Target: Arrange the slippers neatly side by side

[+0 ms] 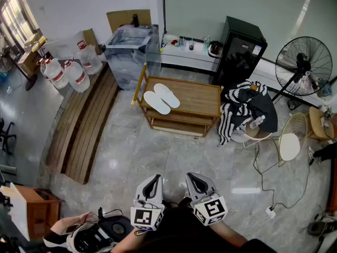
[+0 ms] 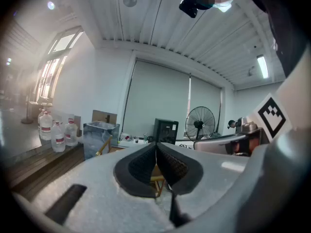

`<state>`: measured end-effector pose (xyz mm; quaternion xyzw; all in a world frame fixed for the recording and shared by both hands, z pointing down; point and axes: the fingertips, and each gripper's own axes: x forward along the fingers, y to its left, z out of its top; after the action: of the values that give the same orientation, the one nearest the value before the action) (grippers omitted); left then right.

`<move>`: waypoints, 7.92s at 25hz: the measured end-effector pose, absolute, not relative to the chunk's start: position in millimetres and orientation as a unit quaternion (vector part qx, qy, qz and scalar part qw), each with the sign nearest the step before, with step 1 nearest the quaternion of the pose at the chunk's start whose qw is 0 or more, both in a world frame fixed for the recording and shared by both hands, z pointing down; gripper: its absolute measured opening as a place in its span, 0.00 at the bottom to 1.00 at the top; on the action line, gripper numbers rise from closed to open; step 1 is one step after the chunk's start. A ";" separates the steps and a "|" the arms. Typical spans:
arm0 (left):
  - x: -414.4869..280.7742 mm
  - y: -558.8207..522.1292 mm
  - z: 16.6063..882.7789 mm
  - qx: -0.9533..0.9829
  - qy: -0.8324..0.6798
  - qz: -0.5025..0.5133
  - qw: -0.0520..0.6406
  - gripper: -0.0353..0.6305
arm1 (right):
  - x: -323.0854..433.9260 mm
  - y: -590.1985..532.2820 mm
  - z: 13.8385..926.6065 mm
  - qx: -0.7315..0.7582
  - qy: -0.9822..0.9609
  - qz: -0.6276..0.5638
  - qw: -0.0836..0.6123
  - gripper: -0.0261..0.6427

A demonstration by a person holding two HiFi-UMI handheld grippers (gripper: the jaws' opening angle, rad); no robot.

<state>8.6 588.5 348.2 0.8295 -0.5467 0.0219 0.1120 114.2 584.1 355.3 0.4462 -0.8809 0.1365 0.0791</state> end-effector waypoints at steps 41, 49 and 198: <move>-127.5 584.7 381.8 0.833 -0.540 0.028 0.118 0.08 | -21.7 565.6 376.1 0.465 -0.872 0.131 0.084 0.06; -131.4 544.7 389.1 0.833 -0.537 0.044 0.123 0.08 | -23.8 518.0 380.8 0.464 -0.872 0.131 0.080 0.06; -3.2 61.2 463.0 0.855 -0.471 0.129 0.175 0.08 | 133.9 -8.6 723.7 0.493 -0.734 0.318 0.343 0.08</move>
<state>-3.2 61.2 463.0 0.8552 -0.4707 0.1285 0.1747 133.9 -8.6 723.7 0.4926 -0.7340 0.3182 0.3426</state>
